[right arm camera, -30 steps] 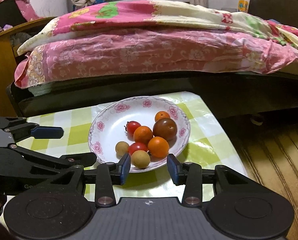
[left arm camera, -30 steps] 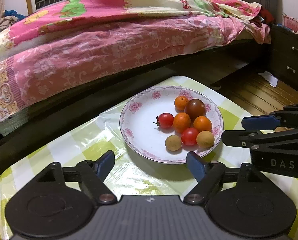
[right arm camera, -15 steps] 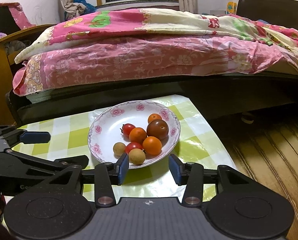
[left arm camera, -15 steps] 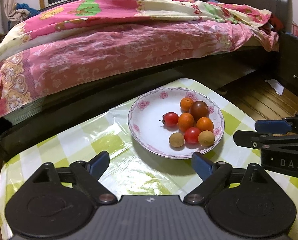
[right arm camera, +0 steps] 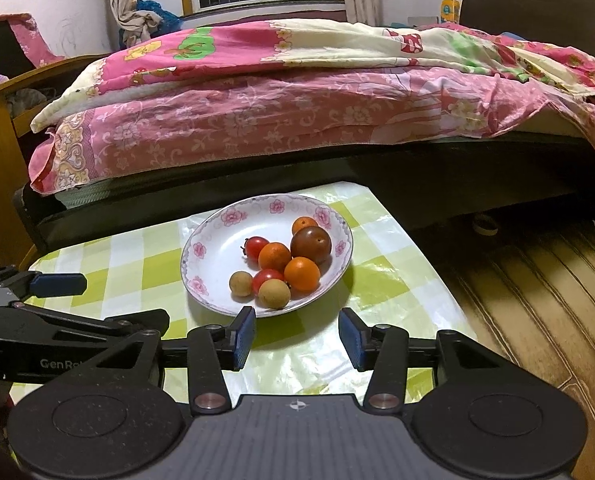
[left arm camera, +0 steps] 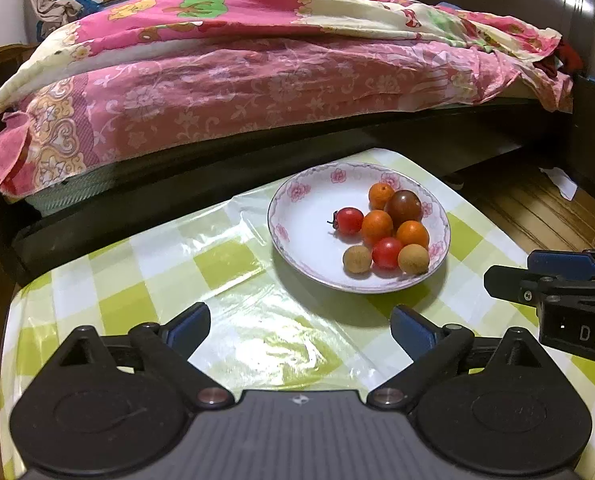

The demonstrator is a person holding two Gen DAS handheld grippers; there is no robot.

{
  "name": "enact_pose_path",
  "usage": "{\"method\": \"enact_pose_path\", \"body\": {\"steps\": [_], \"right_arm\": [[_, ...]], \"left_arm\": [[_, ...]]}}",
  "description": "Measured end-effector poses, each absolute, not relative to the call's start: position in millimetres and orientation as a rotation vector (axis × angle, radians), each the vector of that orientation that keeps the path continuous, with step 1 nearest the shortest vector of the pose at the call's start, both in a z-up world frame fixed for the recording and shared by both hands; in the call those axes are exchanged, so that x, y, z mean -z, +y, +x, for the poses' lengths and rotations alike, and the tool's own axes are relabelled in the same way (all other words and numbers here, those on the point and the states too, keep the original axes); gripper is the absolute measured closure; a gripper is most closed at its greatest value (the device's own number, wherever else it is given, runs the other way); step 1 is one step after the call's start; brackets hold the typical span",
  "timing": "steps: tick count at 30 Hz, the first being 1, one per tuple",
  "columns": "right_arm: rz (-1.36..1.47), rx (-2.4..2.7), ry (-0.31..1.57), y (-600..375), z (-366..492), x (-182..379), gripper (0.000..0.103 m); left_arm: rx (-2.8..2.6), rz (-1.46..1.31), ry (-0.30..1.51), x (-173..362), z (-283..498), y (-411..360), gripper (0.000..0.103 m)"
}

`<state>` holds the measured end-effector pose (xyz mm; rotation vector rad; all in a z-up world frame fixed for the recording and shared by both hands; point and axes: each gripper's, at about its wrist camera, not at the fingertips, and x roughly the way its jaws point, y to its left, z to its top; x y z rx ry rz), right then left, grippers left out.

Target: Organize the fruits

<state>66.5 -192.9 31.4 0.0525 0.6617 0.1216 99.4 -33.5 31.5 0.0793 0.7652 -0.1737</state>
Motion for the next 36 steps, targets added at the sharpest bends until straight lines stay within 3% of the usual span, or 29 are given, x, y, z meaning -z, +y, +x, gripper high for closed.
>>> {"method": "enact_pose_path", "body": {"steps": [36], "right_arm": [[0.075, -0.107, 0.679, -189, 8, -31, 0.057]], "left_arm": [[0.089, 0.036, 0.762, -35, 37, -26, 0.0]]}}
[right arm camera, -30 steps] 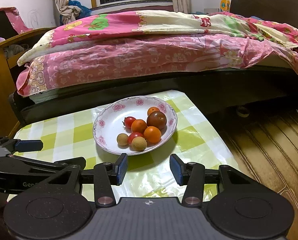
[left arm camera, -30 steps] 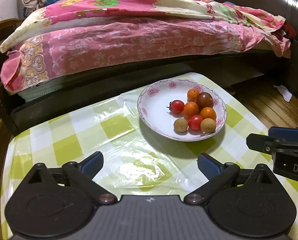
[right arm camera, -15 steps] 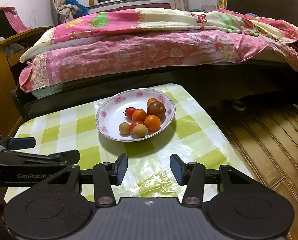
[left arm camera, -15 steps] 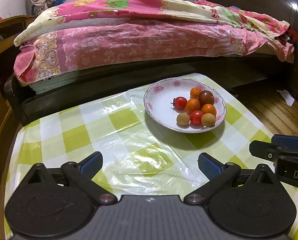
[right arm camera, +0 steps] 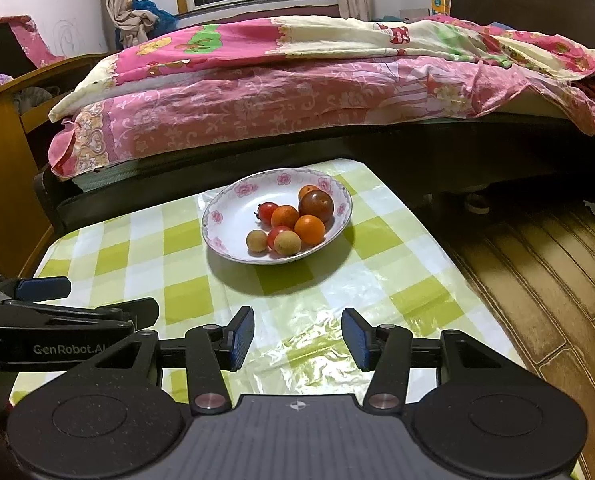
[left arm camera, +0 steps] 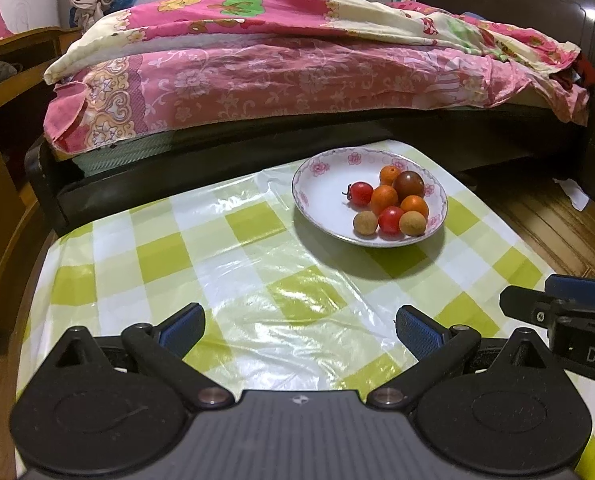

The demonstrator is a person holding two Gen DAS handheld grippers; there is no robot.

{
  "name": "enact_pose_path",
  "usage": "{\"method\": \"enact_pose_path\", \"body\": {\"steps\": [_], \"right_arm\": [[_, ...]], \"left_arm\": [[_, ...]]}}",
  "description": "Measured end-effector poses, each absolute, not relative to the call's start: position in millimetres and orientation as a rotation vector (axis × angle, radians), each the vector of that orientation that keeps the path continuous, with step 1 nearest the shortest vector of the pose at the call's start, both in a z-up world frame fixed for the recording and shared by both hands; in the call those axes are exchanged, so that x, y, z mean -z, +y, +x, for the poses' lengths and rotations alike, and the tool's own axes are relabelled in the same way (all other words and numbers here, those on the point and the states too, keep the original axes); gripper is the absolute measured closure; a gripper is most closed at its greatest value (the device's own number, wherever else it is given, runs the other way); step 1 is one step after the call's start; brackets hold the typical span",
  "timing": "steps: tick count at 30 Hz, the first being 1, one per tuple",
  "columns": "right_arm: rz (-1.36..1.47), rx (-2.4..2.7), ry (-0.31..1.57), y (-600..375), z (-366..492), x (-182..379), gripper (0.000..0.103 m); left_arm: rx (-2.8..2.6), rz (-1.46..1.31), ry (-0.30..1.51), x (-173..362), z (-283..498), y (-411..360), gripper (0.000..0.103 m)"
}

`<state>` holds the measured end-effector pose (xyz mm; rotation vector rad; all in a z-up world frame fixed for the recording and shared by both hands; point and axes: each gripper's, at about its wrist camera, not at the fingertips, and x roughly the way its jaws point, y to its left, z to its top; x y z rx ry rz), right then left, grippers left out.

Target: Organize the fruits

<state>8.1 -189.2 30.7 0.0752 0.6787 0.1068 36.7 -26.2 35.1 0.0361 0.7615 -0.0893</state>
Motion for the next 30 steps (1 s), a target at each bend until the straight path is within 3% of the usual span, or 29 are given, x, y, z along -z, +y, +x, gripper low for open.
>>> {"method": "enact_pose_path", "body": {"steps": [30], "right_arm": [[0.084, -0.128, 0.697, -179, -22, -28, 0.056]], "left_arm": [[0.08, 0.054, 0.763, -39, -2, -28, 0.0]]}}
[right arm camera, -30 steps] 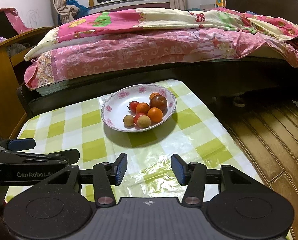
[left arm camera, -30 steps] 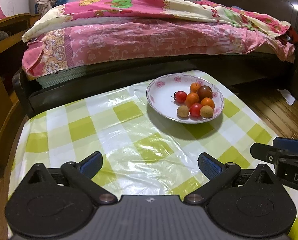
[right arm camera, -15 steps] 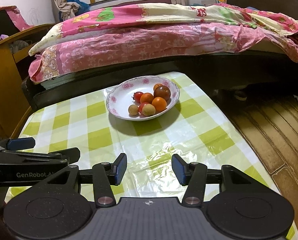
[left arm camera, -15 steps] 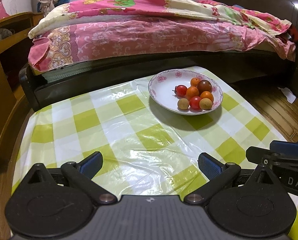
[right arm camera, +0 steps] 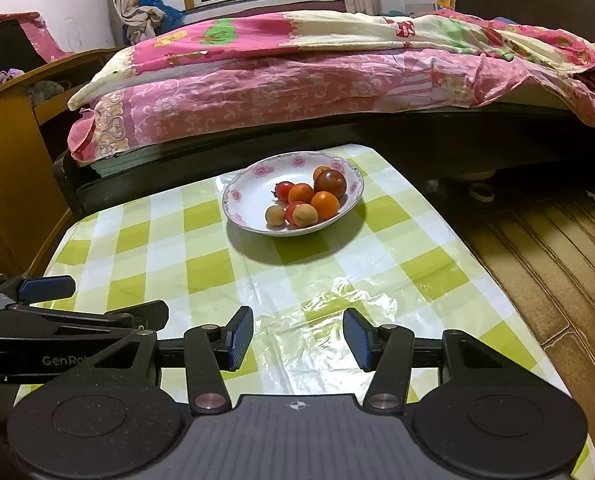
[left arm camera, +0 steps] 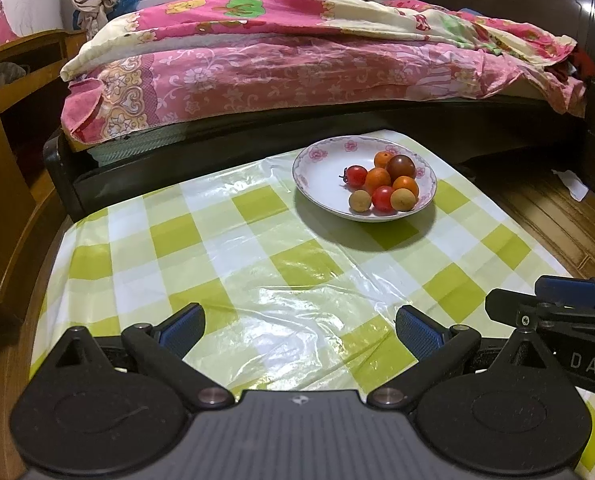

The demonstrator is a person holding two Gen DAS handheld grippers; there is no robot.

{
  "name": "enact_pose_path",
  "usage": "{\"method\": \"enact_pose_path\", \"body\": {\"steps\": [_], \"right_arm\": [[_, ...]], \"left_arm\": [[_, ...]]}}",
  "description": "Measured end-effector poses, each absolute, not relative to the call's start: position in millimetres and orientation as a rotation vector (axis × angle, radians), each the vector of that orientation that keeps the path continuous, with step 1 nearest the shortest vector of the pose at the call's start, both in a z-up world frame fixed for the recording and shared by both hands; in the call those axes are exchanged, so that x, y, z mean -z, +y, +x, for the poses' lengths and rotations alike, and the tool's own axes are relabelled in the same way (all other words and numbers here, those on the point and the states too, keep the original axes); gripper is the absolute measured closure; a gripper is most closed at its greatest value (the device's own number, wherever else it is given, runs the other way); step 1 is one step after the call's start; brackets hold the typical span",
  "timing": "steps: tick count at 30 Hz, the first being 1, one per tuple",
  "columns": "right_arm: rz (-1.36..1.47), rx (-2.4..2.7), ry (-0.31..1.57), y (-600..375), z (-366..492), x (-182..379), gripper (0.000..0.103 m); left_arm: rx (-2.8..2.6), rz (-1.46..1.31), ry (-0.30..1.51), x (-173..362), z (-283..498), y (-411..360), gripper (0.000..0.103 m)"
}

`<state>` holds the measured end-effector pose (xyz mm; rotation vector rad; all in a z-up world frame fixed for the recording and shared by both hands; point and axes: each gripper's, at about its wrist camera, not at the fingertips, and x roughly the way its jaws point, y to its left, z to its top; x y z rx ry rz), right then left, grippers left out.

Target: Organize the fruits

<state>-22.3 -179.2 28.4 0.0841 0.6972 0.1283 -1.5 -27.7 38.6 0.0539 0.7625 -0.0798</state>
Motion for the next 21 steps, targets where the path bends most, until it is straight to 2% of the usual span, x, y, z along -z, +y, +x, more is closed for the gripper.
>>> {"method": "enact_pose_path", "body": {"steps": [21], "right_arm": [[0.085, -0.138, 0.703, -175, -30, -27, 0.055]], "left_arm": [[0.061, 0.074, 0.757, -38, -12, -27, 0.0]]}}
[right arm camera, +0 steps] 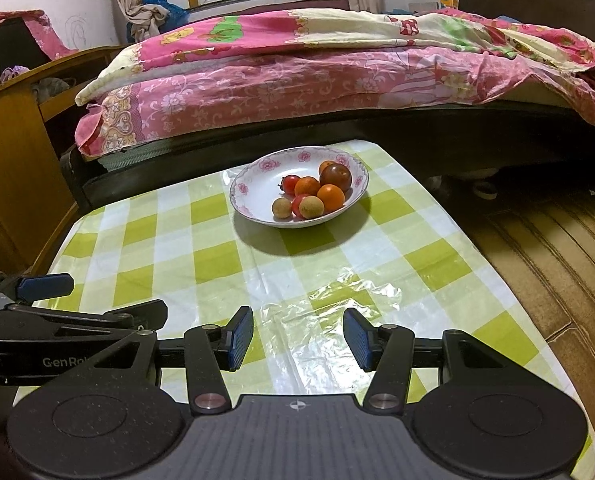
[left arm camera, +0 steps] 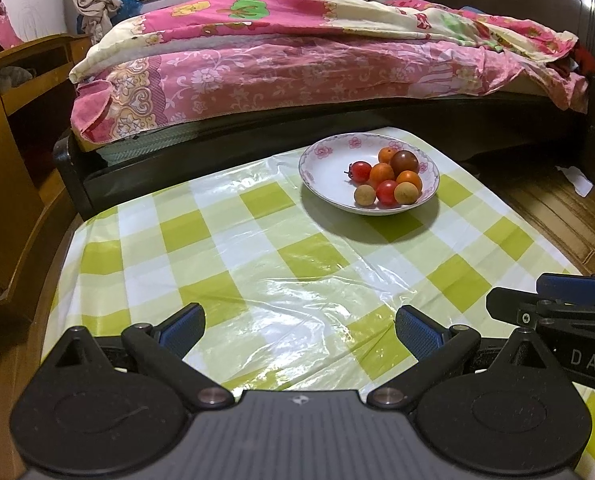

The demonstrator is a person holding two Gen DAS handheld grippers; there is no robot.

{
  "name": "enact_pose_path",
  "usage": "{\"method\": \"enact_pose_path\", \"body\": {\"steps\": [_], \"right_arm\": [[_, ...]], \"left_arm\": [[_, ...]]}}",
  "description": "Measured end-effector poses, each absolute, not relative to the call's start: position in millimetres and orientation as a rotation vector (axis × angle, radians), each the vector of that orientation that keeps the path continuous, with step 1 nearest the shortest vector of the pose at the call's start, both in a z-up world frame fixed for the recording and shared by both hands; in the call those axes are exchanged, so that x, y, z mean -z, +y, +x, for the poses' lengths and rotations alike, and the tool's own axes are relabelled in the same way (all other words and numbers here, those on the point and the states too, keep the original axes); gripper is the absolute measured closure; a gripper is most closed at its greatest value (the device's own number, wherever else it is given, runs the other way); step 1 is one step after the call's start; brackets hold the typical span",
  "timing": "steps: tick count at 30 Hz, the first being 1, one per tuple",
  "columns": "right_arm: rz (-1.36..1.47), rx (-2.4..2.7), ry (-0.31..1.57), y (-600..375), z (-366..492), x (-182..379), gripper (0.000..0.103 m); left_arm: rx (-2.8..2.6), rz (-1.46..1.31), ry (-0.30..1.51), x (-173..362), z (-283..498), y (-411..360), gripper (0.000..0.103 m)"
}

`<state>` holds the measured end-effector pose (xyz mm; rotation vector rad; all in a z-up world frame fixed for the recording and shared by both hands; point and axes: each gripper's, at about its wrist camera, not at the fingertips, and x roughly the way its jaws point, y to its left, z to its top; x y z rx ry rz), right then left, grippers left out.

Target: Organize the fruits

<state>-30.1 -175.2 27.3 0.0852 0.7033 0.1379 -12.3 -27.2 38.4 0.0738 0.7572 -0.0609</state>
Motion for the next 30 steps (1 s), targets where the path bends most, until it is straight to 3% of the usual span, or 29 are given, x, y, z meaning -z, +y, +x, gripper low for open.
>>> {"method": "enact_pose_path", "body": {"steps": [30], "right_arm": [[0.079, -0.143, 0.698, -170.8, -34.7, -28.9, 0.055]], "left_arm": [[0.05, 0.091, 0.741, -42.3, -19.2, -26.0, 0.0]]}}
